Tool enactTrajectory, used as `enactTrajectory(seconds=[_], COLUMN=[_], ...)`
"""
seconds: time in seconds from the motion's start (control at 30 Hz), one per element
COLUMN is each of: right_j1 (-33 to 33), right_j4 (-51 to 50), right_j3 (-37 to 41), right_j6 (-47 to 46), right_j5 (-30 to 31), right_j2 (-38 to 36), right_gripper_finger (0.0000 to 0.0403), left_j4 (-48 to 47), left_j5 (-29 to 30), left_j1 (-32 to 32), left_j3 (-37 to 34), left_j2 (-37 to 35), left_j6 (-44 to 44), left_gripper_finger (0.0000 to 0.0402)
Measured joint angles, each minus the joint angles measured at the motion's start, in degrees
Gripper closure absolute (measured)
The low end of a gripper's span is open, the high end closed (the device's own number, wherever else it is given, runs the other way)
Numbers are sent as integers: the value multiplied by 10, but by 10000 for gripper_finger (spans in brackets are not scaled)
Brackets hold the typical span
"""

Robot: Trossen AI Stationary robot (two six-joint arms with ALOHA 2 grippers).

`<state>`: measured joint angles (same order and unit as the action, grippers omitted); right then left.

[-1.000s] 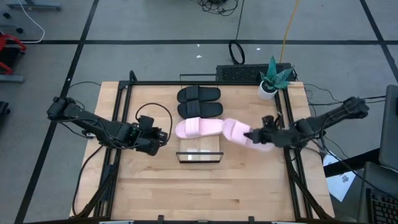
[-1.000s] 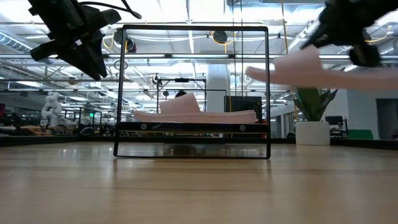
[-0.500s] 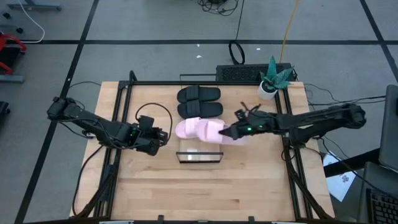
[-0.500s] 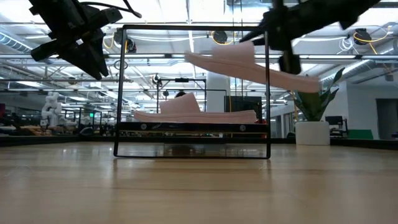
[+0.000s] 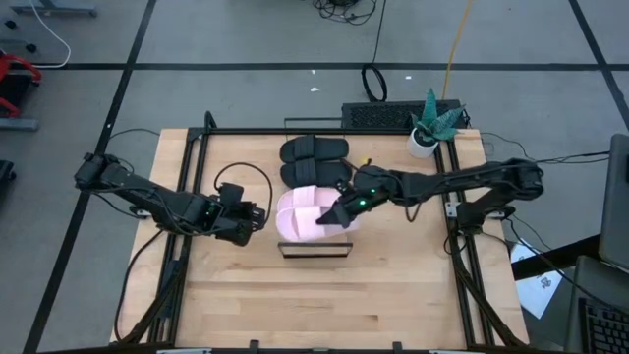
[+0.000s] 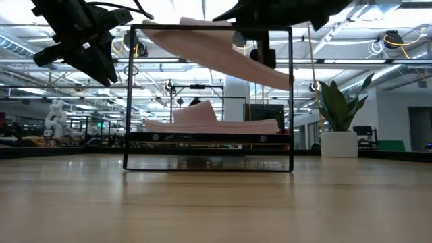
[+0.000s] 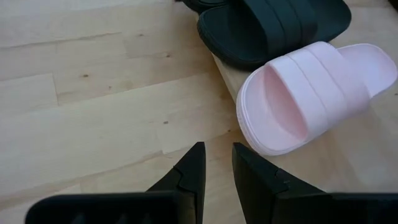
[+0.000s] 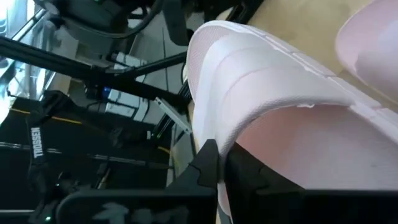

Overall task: Pick and place slides into the shelf
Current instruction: Put the pink slipper on the shelf

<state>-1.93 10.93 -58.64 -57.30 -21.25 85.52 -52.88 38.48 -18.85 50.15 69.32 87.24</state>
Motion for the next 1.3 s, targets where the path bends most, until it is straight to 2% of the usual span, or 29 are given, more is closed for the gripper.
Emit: enactTrajectory(seconds=[0.37, 0.5, 1.3], right_j1=[0, 0, -6], right_j4=[-7, -44, -70], right_j3=[-9, -9, -9], right_j6=[-65, -60, -70], right_j5=[-71, -71, -70], right_j2=[23, 23, 23], right_gripper_finger=[403, 403, 403], left_j4=[0, 0, 0], left_j5=[5, 10, 25], left_j1=[0, 0, 1], left_j3=[0, 0, 0], left_j2=[0, 0, 0], left_j6=[0, 0, 0], left_gripper_finger=[327, 327, 327])
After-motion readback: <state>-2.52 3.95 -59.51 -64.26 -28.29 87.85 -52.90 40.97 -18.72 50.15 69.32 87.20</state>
